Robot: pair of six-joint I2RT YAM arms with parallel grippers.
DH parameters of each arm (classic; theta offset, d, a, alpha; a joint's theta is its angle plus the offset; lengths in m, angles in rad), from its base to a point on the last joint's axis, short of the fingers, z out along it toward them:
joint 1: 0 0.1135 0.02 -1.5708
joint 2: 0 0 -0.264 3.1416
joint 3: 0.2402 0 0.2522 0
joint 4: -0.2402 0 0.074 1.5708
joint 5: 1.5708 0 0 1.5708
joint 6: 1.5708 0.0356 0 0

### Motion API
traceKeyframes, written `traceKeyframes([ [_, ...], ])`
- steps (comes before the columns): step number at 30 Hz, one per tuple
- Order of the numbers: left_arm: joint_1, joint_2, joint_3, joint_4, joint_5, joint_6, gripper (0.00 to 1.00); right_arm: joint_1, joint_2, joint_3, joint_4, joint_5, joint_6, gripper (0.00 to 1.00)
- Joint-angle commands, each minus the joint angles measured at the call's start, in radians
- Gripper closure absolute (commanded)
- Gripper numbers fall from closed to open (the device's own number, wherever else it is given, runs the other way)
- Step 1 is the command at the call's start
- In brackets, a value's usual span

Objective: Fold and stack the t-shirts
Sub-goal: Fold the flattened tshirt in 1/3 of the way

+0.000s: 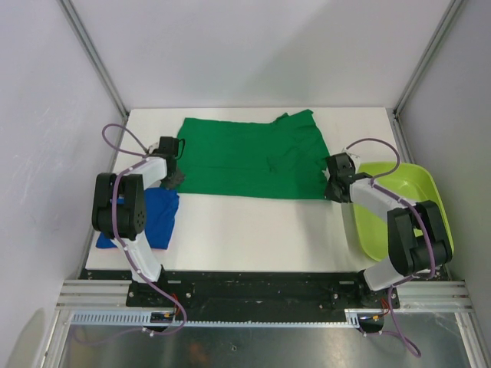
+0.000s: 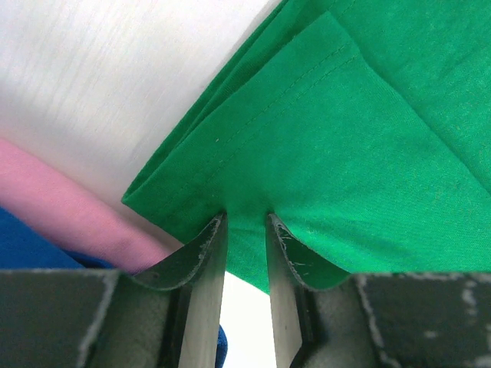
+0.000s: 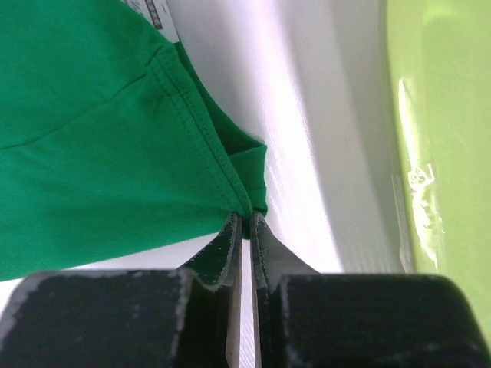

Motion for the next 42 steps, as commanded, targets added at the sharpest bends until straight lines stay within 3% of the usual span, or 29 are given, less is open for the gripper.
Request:
traceKeyframes([
  [1,0.027,0.038,-0.010,-0.100,-0.045,0.024,0.67,0.029,-0.052,0.068,-0.081,0.149,-0.073,0.95],
  [7,0.029,0.040,-0.010,-0.102,-0.050,0.024,0.67,0.039,-0.053,0.073,-0.128,0.192,-0.070,0.85],
  [11,0.030,0.040,-0.010,-0.105,-0.053,0.025,0.67,0.036,-0.066,0.073,-0.139,0.188,-0.057,0.66],
  [14,0.031,0.043,-0.006,-0.108,-0.052,0.025,0.67,0.025,-0.096,0.073,-0.124,0.151,-0.051,0.57],
  [21,0.033,0.042,-0.003,-0.112,-0.051,0.026,0.67,-0.011,-0.087,0.080,-0.047,-0.029,-0.013,0.54],
  [26,0.031,0.013,0.019,-0.111,0.026,0.055,0.65,-0.044,-0.020,0.093,0.124,-0.192,0.038,0.55],
  [35,0.024,-0.076,0.148,-0.109,0.176,0.144,0.57,-0.050,0.147,0.260,0.313,-0.229,0.102,0.56],
  [42,-0.010,0.000,0.259,-0.108,0.223,0.184,0.56,0.030,0.269,0.360,0.257,-0.236,0.123,0.57],
])
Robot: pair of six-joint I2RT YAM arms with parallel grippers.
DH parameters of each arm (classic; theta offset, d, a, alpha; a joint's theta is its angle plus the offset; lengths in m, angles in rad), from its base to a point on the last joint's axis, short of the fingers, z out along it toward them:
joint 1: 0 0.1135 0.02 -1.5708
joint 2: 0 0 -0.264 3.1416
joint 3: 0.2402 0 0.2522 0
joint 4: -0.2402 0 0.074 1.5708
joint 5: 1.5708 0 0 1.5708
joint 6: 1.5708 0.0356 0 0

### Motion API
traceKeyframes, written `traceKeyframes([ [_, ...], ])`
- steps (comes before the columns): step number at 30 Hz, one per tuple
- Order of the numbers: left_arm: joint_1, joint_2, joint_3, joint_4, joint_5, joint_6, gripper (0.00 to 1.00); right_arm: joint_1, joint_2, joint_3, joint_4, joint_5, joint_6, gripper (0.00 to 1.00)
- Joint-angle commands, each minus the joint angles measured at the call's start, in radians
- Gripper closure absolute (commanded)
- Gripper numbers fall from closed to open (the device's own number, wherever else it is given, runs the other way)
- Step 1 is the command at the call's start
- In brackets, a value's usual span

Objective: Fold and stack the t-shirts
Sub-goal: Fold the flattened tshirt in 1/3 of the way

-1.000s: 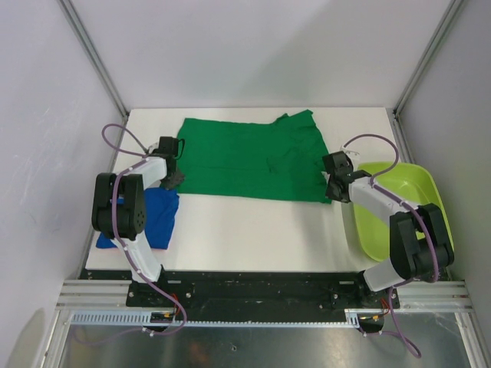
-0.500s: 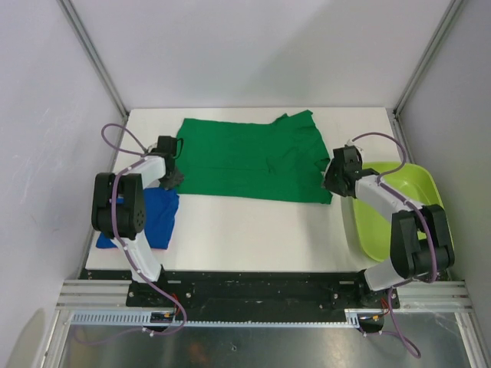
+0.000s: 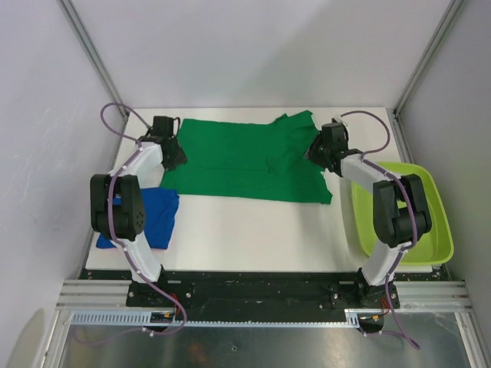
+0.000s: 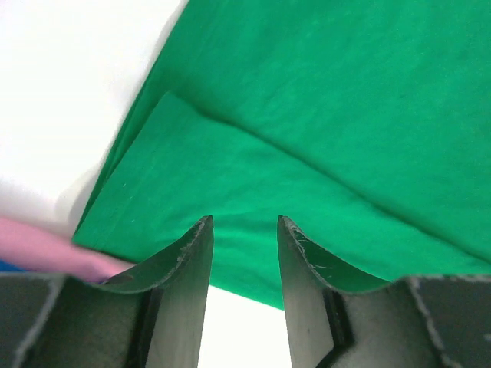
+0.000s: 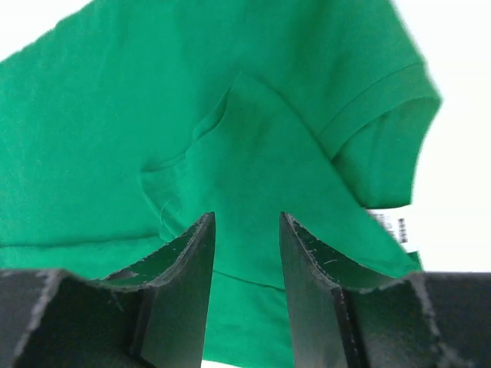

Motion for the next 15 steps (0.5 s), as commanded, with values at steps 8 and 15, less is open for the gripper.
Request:
traceKeyframes([
  [8,-0.042,0.061,0.022,0.001,0.053,0.028,0.56,0.126,0.090,0.015,-0.098,-0.005,0.051,0.59],
  [15,-0.048,0.060,-0.041,0.002,0.020,0.013,0.57,0.136,0.070,-0.056,-0.099,-0.003,0.070,0.59],
])
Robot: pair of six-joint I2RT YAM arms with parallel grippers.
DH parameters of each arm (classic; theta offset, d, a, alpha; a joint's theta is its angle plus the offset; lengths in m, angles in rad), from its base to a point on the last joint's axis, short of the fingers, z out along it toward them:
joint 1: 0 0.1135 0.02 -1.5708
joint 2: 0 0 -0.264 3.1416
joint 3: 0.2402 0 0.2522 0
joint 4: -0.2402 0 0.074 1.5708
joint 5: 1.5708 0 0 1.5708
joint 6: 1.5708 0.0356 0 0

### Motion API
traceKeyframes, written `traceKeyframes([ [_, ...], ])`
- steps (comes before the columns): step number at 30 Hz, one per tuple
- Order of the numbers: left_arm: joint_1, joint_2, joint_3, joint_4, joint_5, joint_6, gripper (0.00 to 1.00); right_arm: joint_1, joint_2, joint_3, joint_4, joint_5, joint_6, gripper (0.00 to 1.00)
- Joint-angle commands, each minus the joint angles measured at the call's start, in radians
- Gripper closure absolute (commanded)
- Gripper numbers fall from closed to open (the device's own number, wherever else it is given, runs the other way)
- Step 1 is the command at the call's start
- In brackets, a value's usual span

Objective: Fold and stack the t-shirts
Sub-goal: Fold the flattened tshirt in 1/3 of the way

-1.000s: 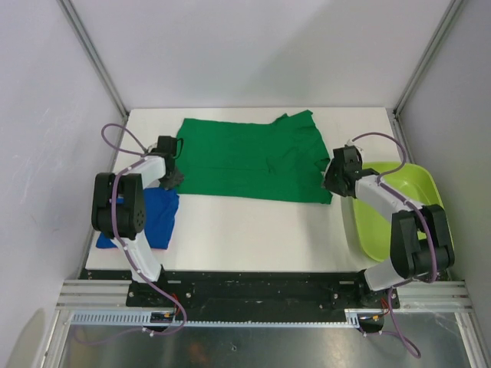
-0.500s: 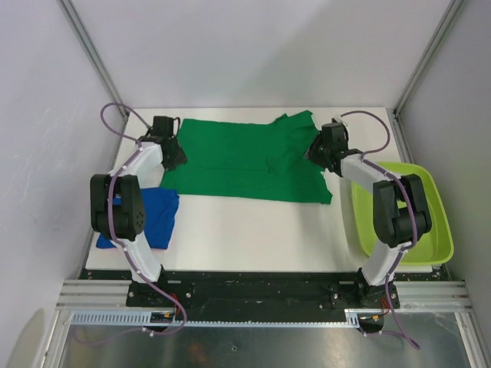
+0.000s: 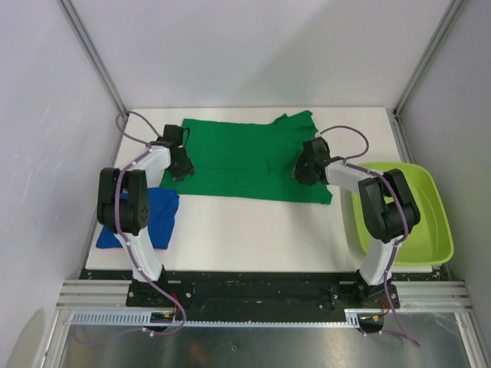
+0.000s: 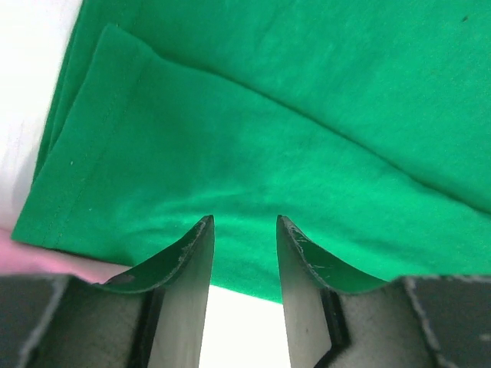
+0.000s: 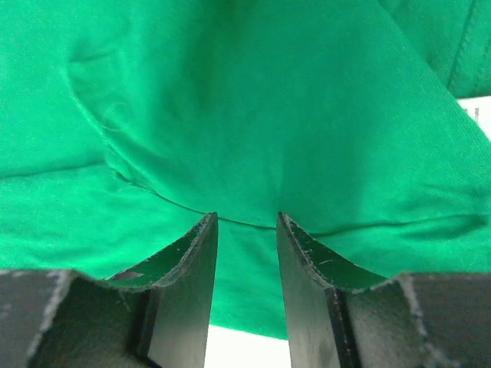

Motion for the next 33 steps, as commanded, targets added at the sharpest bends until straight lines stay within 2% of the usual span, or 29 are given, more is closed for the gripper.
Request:
traceKeyframes([
  [1,-0.004,-0.005,-0.034,0.002,-0.022,-0.004,0.57,0.001,-0.025,-0.051,-0.011,0.013,0.030,0.59],
  [11,-0.022,-0.031,-0.157,0.003,-0.044,-0.050,0.57,-0.048,-0.095,-0.194,-0.014,0.039,0.032,0.59],
  [26,-0.079,-0.207,-0.345,0.004,-0.092,-0.128,0.56,-0.092,-0.255,-0.327,-0.072,0.076,-0.022,0.58],
  [29,-0.080,-0.219,-0.309,0.002,-0.076,-0.107,0.56,-0.104,-0.268,-0.325,-0.050,0.055,-0.035,0.58],
  [33,-0.078,-0.204,-0.160,-0.007,-0.039,-0.043,0.54,-0.100,-0.256,-0.249,-0.018,0.016,-0.070,0.57],
])
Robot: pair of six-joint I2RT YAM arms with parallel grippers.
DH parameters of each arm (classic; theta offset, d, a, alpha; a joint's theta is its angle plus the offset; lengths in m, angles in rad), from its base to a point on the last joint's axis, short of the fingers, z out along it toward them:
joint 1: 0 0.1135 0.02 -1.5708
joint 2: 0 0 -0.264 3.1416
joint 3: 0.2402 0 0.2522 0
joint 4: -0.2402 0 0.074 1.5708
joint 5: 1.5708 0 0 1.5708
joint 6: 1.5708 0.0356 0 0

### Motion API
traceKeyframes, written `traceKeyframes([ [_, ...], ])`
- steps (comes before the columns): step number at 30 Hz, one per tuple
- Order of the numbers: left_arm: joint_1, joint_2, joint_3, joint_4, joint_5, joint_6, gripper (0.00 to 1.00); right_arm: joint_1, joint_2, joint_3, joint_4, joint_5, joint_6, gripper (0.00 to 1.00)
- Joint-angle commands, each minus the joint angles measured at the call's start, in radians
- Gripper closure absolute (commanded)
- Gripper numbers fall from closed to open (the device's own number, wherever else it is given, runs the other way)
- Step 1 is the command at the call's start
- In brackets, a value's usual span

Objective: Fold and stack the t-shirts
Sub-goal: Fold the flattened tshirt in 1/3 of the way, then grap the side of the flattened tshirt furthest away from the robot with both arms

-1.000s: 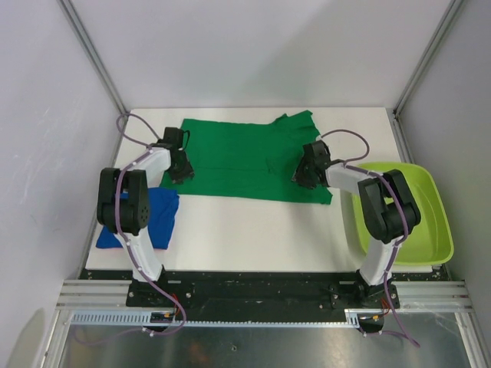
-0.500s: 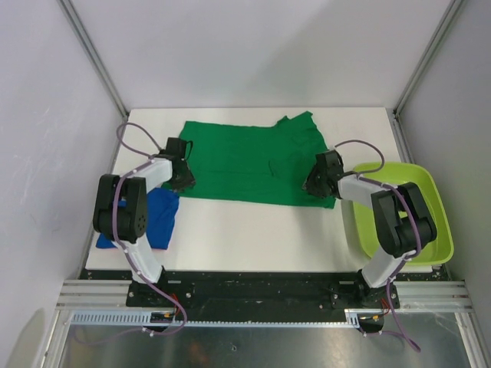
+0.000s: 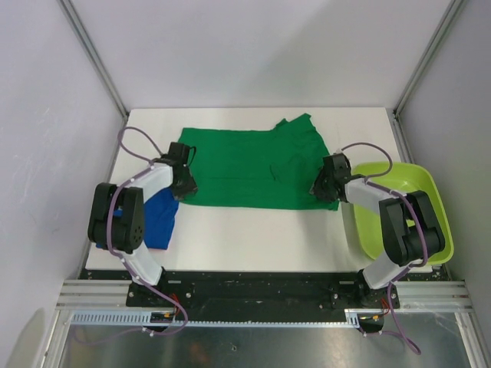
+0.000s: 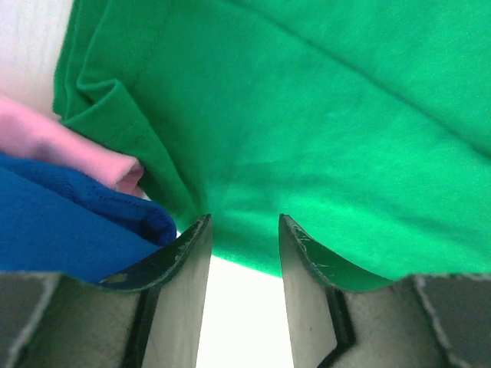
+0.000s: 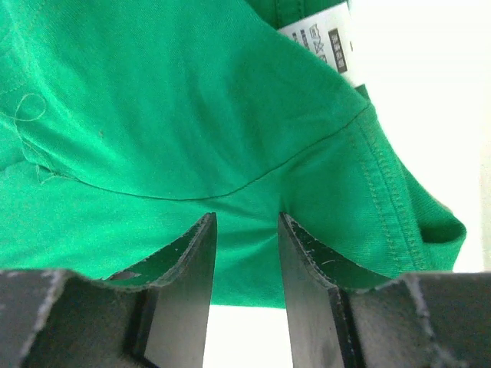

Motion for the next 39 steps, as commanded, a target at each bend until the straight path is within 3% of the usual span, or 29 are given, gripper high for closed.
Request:
traceKeyframes([
  [1,0.001,-0.009,0.182,-0.040,0.030,0.070,0.54,-0.003,-0.012,0.090,-0.013,0.001,-0.068,0.57],
  [5,0.015,0.071,0.404,-0.047,0.071,0.143,0.53,-0.019,0.019,0.208,0.045,-0.006,-0.103,0.56],
  [11,0.031,0.348,0.760,-0.050,0.093,0.291,0.52,-0.054,0.168,0.417,0.108,-0.030,-0.135,0.55],
  [18,0.060,0.612,1.097,-0.055,0.052,0.293,0.52,-0.078,0.328,0.590,0.137,-0.074,-0.150,0.55],
  [22,0.080,0.700,1.197,-0.055,-0.013,0.253,0.52,-0.081,0.385,0.652,0.127,-0.074,-0.173,0.56],
  [28,0.096,0.753,1.231,-0.054,-0.154,0.176,0.52,-0.099,0.410,0.672,0.131,-0.087,-0.172,0.56],
  [39,0.115,0.869,1.336,-0.048,-0.192,0.055,0.52,-0.122,0.438,0.690,0.140,-0.115,-0.163,0.56],
])
